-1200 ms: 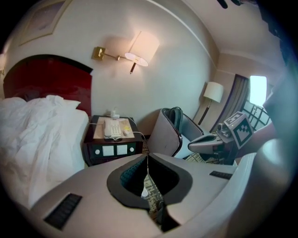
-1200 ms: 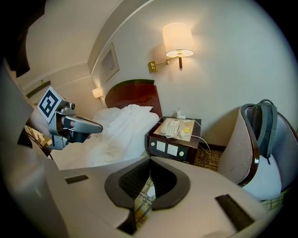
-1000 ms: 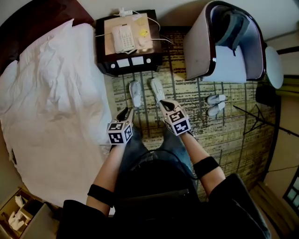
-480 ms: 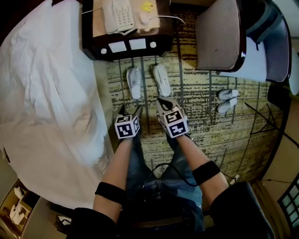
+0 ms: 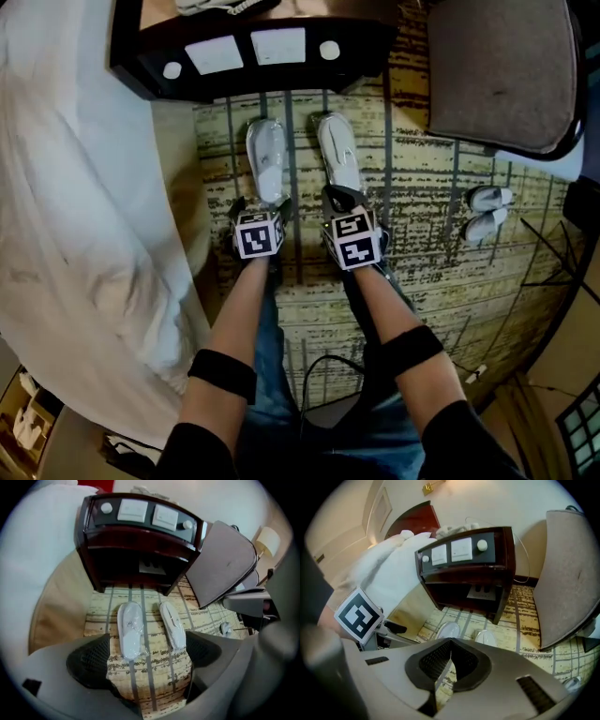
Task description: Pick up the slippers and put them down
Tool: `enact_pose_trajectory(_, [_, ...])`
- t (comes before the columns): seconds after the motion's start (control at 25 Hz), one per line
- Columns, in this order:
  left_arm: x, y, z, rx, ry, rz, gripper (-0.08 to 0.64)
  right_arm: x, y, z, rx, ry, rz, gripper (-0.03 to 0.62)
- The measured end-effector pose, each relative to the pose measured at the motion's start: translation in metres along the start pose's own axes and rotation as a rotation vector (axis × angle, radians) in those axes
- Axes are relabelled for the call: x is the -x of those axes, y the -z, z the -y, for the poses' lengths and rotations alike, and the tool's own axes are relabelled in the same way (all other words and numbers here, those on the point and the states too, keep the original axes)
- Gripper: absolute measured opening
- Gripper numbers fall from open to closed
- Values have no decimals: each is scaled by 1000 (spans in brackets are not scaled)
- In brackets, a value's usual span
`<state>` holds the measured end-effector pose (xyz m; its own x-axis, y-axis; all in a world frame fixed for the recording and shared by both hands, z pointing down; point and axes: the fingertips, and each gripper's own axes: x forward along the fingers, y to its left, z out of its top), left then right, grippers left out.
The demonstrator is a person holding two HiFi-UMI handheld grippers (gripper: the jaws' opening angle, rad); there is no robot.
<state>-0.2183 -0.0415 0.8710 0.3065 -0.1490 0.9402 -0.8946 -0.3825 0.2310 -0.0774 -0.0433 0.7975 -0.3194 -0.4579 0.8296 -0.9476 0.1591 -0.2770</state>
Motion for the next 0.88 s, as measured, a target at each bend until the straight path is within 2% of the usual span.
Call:
enact_pose_trajectory(0.16, [-61, 6, -4, -25, 21, -9, 500, -57, 24, 7, 14, -11, -11, 2])
enact_pose_trajectory(0.28, [-105, 19, -20, -31, -23, -16, 500, -92, 36, 11, 33, -19, -9, 2])
enact_pose_trajectory(0.44, [-151, 33, -41, 7, -74, -12, 515, -132, 52, 19, 51, -27, -4, 2])
enact_pose_trajectory(0.72, [-203, 41, -71, -3, -113, -15, 525, -192, 82, 37, 46, -21, -24, 2])
enact_pose_trajectory(0.88, [-224, 45, -77, -27, -106, -16, 540, -215, 96, 39, 36, -28, -41, 2])
